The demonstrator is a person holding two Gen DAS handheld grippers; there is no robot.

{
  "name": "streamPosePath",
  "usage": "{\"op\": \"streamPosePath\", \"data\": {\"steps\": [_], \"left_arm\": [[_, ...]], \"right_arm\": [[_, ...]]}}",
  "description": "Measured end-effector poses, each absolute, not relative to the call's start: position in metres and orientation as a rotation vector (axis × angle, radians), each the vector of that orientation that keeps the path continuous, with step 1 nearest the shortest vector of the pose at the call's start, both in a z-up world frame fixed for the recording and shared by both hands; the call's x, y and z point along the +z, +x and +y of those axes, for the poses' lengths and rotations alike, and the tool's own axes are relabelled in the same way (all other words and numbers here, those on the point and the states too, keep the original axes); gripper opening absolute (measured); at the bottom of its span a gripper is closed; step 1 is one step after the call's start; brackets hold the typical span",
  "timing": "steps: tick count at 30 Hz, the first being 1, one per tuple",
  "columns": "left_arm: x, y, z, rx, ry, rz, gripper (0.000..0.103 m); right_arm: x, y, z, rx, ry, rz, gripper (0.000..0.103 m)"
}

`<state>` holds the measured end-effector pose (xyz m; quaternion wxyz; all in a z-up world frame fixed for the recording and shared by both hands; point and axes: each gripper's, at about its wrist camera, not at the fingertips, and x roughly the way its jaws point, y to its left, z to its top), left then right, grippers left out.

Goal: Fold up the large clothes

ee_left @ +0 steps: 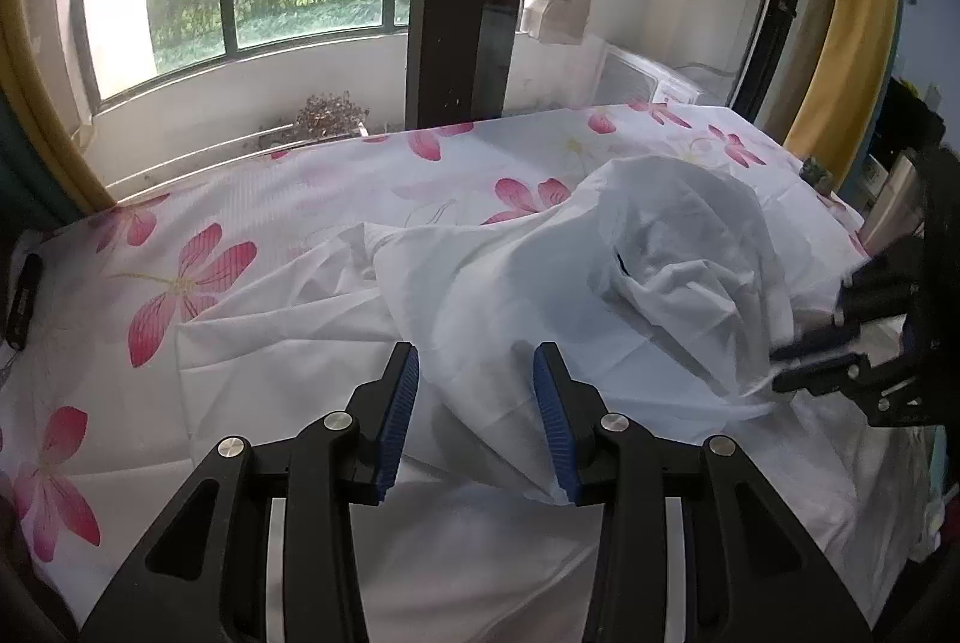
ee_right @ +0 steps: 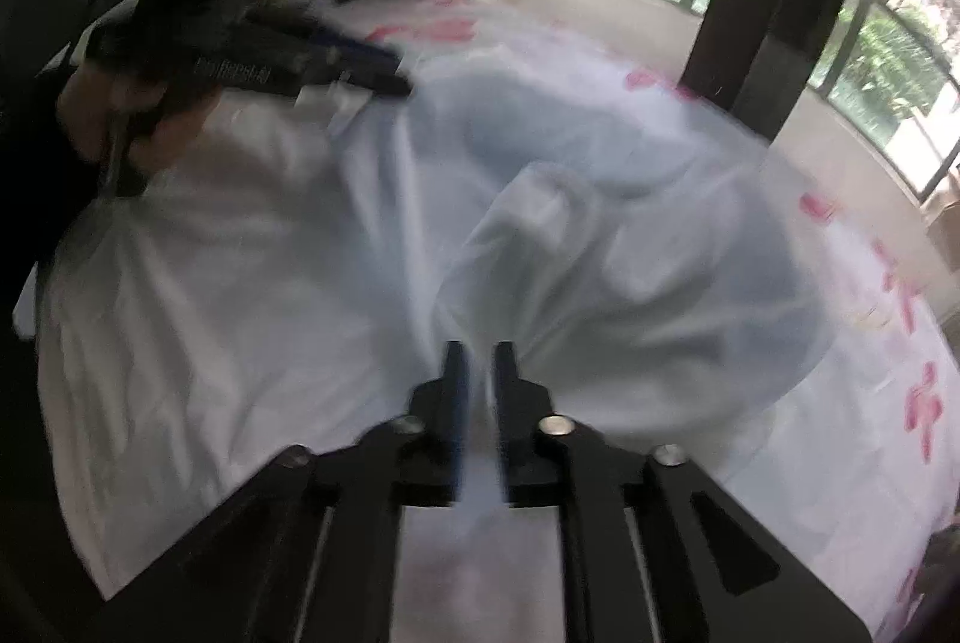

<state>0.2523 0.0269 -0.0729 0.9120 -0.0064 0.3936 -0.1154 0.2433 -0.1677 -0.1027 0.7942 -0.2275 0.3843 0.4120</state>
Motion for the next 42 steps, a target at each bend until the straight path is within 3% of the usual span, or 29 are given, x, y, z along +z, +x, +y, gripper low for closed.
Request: {"op": "streamPosePath", "data": {"steps": [2,9,10,13,15,28,30,32,34,42], "left_arm": [[-0.073,0.253,0.027,-0.238,-0.026,0.807,0.042],[-0.082,0.257,0.023,-0.239,-0.05,0.823,0.042],[-0.085,0.258,0.02,-0.239,-0.043,0.832,0.042],[-0.088,0.259,0.018,-0.234,-0.029,0.846,0.042],[-0.09,0.26,0.017,-0.228,-0.028,0.853,0.042],[-0.079,0.257,0.017,-0.194,-0.022,0.824,0.043],[-0.07,0.253,0.016,-0.192,-0.02,0.793,0.043],[-0.064,0.251,0.014,-0.191,-0.024,0.77,0.043],[-0.062,0.251,0.012,-0.195,-0.033,0.762,0.043],[-0.08,0.253,-0.008,-0.232,-0.007,0.827,0.043]], "right_arm": [[-0.096,0.252,-0.164,0.855,-0.45,0.792,0.054],[-0.102,0.289,-0.14,0.733,-0.345,0.746,0.055],[-0.107,0.293,-0.136,0.739,-0.348,0.766,0.054],[-0.12,0.295,-0.134,0.742,-0.374,0.8,0.023],[-0.118,0.291,-0.138,0.757,-0.369,0.803,0.009],[-0.102,0.254,-0.158,0.81,-0.418,0.797,0.008],[-0.092,0.257,-0.167,0.783,-0.407,0.768,0.012],[-0.084,0.265,-0.176,0.731,-0.394,0.737,0.038],[-0.082,0.277,-0.186,0.677,-0.364,0.725,0.054],[-0.11,0.318,-0.226,0.529,-0.275,0.827,0.054]]}}
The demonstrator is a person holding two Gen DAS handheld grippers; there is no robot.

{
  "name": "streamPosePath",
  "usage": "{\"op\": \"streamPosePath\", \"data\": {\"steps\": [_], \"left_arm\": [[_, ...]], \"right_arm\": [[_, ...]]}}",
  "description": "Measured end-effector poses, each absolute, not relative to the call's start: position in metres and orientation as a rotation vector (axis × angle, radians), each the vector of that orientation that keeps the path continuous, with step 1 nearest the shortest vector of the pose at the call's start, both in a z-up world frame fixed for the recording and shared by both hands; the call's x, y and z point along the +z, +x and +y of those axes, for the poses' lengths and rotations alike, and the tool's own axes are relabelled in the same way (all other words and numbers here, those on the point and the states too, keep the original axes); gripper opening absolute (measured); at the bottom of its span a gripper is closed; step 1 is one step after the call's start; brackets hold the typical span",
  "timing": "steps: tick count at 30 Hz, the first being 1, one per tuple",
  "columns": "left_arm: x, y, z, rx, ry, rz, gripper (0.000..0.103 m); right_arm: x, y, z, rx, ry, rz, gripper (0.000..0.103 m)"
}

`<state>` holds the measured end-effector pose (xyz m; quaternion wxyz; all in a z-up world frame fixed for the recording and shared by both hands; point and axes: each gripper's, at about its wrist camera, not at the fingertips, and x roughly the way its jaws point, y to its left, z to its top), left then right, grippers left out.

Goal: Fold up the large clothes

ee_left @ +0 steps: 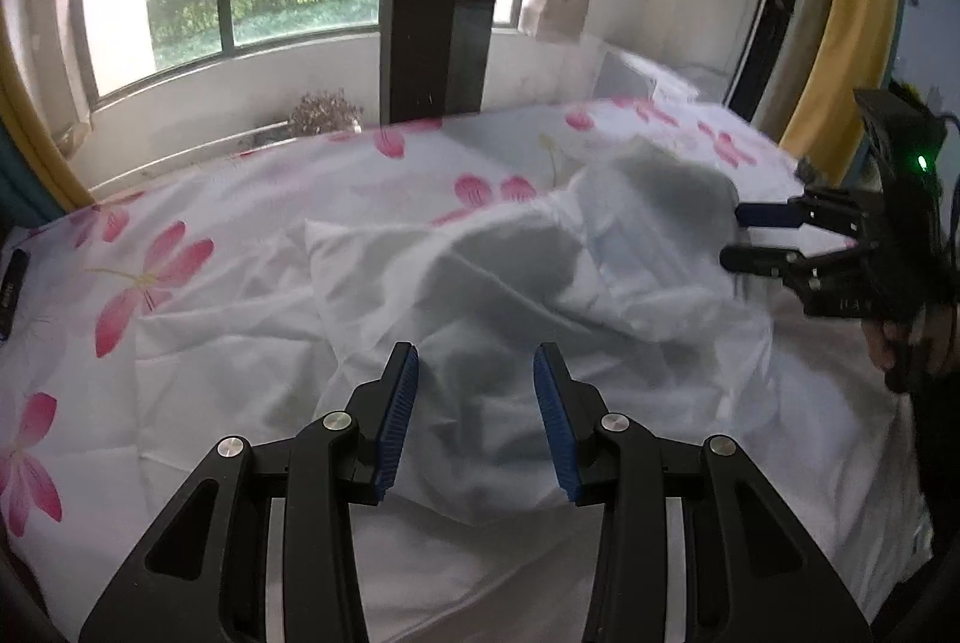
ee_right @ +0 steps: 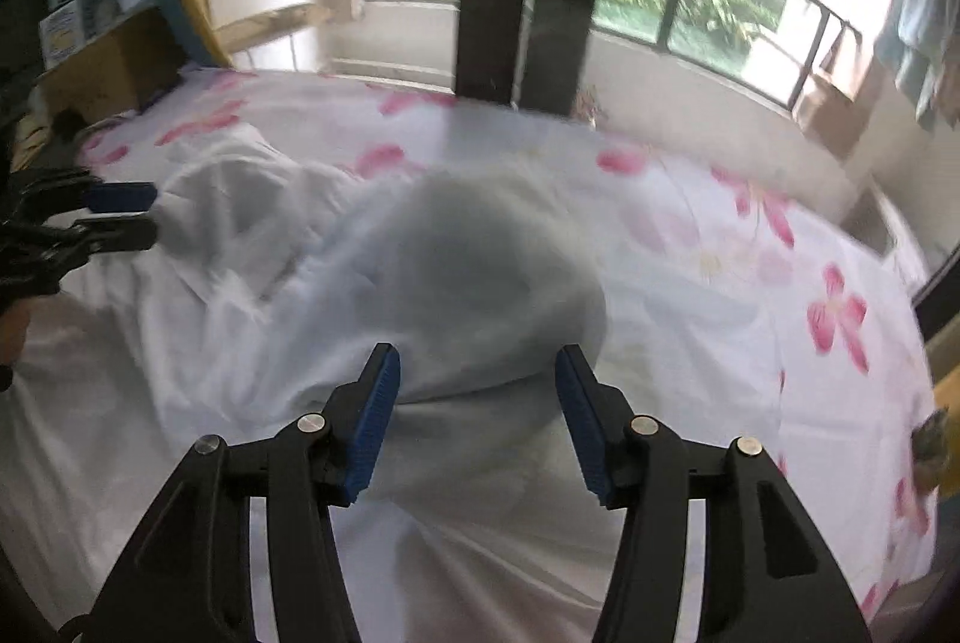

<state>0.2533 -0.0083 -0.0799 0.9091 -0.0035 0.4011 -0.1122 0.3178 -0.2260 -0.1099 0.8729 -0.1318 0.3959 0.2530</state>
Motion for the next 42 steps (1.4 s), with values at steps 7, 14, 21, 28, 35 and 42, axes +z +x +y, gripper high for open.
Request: {"op": "streamPosePath", "data": {"steps": [7,14,21,28,35,42], "left_arm": [[-0.09,0.253,-0.007,-0.213,0.01,0.858,0.043],[-0.085,0.247,-0.002,-0.177,0.032,0.852,0.043],[-0.071,0.232,0.001,-0.165,0.013,0.803,0.043],[-0.076,0.22,0.001,-0.142,-0.007,0.827,0.043],[-0.087,0.207,0.0,-0.12,-0.004,0.864,0.043],[-0.079,0.188,0.002,-0.102,-0.037,0.822,0.043]], "right_arm": [[-0.125,0.315,-0.236,0.531,-0.233,0.886,0.063],[-0.124,0.303,-0.237,0.526,-0.253,0.888,0.064],[-0.113,0.289,-0.247,0.512,-0.233,0.859,0.064],[-0.104,0.274,-0.259,0.504,-0.207,0.831,0.064],[-0.104,0.261,-0.269,0.504,-0.195,0.829,0.064],[-0.102,0.25,-0.282,0.494,-0.174,0.822,0.064]]}}
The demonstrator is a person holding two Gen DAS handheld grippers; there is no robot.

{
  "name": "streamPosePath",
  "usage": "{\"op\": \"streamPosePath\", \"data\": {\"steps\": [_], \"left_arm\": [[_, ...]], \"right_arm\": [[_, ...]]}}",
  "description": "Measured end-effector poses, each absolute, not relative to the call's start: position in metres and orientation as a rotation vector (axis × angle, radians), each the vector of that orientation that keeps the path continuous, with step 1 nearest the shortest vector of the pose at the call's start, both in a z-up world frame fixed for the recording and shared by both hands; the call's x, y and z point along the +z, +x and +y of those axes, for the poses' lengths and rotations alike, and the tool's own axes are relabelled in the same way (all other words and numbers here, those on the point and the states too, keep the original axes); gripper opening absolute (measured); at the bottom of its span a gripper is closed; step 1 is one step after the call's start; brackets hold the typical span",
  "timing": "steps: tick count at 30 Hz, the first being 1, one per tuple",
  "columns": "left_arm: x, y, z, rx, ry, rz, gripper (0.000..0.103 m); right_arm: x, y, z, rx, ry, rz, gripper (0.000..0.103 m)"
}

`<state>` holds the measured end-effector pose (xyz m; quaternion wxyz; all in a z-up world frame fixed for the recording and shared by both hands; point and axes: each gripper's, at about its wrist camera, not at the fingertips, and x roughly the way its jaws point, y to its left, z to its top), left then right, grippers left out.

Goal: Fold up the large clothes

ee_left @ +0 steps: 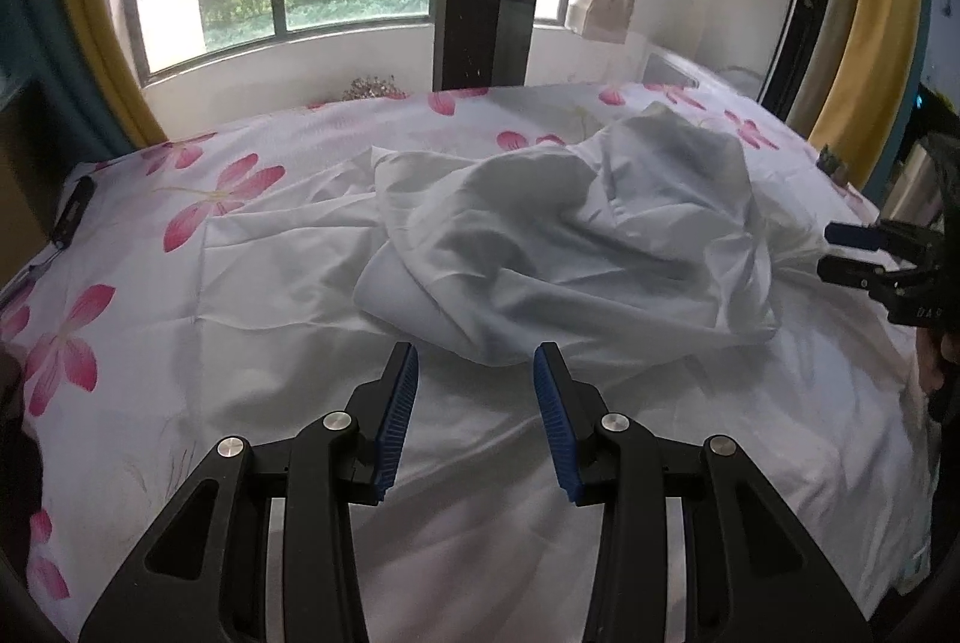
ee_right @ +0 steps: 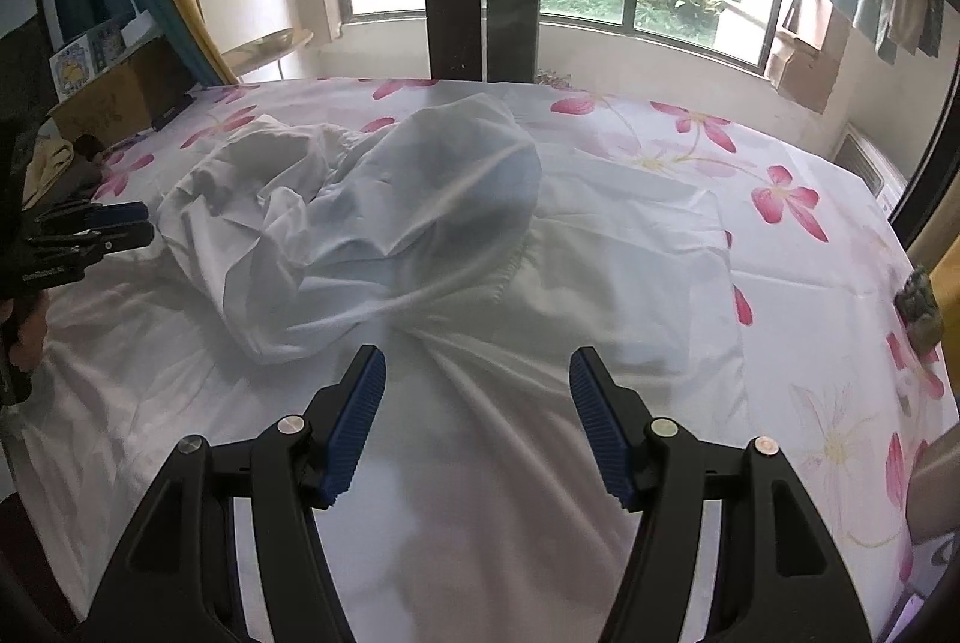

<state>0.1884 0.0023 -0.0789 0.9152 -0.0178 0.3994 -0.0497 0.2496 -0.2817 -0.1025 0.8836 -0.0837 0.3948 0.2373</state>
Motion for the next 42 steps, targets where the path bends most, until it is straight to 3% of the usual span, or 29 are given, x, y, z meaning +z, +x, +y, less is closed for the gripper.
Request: {"op": "streamPosePath", "data": {"steps": [42], "left_arm": [[-0.08,0.032,0.066,0.233,-0.145,0.783,0.043]], "right_arm": [[-0.11,0.18,-0.381,0.251,-0.096,0.832,0.064]]}}
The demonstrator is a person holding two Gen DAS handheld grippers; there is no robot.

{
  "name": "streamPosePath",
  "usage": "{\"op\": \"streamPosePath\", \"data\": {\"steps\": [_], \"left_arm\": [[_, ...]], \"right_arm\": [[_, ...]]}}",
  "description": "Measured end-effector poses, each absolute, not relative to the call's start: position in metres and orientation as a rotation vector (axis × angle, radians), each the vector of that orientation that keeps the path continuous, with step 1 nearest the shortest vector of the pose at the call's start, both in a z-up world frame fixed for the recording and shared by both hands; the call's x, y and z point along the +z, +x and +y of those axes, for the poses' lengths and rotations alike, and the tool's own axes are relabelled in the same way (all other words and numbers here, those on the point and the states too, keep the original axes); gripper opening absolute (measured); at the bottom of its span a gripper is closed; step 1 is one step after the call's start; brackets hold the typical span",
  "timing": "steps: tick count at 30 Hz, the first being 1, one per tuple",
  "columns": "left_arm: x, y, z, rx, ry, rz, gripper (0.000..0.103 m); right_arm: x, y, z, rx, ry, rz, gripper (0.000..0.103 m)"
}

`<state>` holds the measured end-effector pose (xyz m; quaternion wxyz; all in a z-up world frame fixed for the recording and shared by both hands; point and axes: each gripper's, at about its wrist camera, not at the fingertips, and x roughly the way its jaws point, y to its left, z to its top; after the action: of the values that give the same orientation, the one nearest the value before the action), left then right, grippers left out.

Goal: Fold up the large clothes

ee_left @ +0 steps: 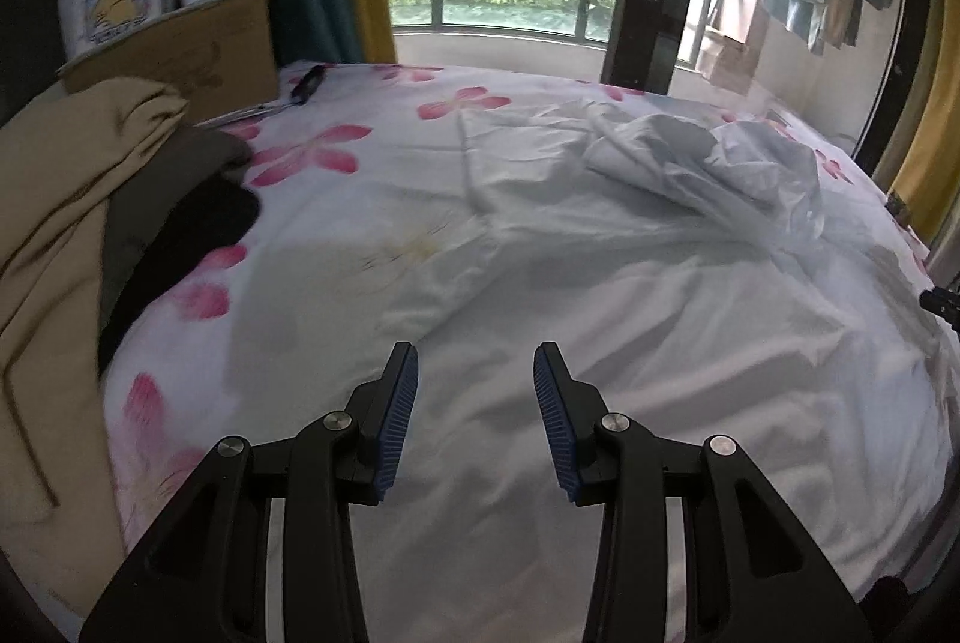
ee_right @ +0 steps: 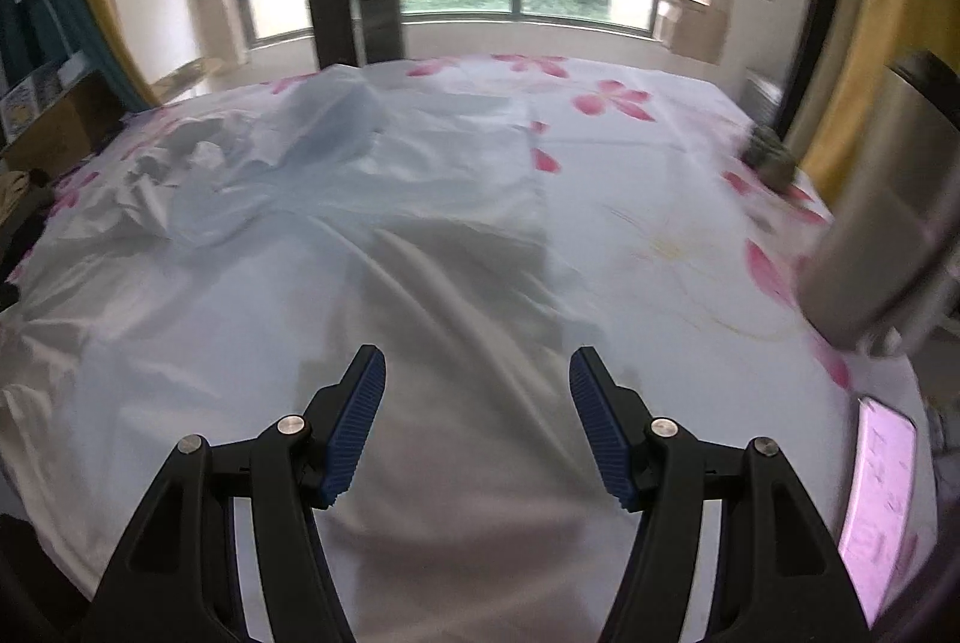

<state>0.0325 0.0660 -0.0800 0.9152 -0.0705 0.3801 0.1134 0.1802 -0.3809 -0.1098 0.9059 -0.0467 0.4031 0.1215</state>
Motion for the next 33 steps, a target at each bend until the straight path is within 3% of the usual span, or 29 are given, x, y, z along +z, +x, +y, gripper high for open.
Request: {"op": "streamPosePath", "data": {"steps": [4,26,33], "left_arm": [[-0.082,0.014,0.076,0.244,-0.164,0.791,0.052],[-0.093,-0.048,0.099,0.293,-0.174,0.778,0.052],[-0.097,-0.053,0.102,0.269,-0.21,0.775,0.059]], "right_arm": [[-0.112,0.169,-0.403,0.192,-0.085,0.848,0.064],[-0.129,0.113,-0.442,0.046,-0.048,0.875,0.064],[-0.134,0.11,-0.438,0.061,-0.044,0.848,0.066]]}}
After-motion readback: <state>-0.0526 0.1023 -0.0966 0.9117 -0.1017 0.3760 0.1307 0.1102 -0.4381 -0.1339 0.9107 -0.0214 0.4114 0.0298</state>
